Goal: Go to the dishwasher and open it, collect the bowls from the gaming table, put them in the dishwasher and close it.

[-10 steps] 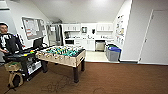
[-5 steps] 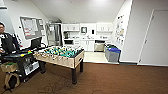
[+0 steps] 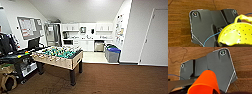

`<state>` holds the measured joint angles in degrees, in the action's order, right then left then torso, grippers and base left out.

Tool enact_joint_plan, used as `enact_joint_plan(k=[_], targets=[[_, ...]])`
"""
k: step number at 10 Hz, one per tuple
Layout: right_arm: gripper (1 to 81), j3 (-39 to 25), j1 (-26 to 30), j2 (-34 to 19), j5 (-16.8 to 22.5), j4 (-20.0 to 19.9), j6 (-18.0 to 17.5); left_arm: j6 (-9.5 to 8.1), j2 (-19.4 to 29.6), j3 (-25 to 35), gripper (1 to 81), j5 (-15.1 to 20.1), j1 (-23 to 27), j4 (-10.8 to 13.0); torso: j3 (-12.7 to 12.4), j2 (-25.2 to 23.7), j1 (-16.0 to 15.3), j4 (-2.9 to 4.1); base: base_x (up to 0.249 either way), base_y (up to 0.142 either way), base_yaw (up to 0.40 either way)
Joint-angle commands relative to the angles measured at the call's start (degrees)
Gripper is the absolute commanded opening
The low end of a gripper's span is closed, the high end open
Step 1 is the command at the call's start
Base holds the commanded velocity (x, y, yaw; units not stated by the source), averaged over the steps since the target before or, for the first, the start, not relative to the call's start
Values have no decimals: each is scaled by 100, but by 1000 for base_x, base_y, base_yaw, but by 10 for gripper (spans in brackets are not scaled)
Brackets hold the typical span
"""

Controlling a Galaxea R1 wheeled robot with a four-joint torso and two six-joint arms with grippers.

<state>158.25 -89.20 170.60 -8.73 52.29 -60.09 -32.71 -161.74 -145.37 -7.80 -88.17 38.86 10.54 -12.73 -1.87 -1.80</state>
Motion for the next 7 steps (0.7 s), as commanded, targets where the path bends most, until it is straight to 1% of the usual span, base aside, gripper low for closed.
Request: enact_joint_plan(k=[1, 7], targets=[[10, -14, 301, -32, 196, 27, 6, 54, 124, 0, 10, 174, 278, 69, 0, -2, 0, 0, 105, 0, 0], [10, 3, 301, -23, 196, 27, 6, 54, 124, 0, 10, 165, 270, 69, 0, 0, 2, 0, 108, 0, 0]])
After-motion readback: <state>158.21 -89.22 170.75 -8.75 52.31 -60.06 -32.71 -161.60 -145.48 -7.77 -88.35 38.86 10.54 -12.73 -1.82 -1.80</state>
